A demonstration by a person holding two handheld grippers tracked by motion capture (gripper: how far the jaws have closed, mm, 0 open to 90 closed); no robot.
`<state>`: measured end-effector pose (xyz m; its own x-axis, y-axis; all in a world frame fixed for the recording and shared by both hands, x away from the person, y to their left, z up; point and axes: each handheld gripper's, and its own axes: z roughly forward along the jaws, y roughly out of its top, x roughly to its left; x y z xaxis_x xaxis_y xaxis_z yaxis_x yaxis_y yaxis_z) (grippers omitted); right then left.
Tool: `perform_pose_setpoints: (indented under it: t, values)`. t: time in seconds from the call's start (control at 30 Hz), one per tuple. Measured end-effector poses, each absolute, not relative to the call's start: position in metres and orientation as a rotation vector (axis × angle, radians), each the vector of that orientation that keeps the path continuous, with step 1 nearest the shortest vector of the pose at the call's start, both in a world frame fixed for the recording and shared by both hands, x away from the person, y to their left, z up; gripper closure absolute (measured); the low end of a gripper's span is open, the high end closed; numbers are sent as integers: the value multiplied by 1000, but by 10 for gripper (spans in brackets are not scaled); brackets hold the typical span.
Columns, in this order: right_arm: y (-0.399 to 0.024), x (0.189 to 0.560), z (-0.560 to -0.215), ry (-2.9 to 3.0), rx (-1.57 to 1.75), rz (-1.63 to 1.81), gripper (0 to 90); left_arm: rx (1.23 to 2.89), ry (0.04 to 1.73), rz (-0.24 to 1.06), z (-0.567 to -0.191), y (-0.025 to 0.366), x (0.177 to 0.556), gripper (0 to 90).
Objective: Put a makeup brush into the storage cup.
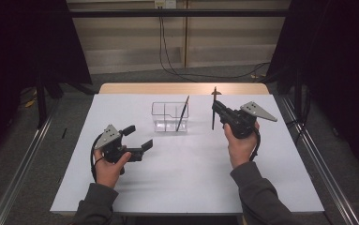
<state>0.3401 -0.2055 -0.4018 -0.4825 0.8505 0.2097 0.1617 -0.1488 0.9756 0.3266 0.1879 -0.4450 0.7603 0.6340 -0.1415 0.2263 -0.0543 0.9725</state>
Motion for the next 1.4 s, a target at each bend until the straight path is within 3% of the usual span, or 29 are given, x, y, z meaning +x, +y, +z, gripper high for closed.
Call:
perform_pose_setpoints:
  t: [1.4]
  values:
    - [-193, 369, -395, 1558, 1112, 1736, 844, 1629, 697, 355, -449, 183, 326, 49]
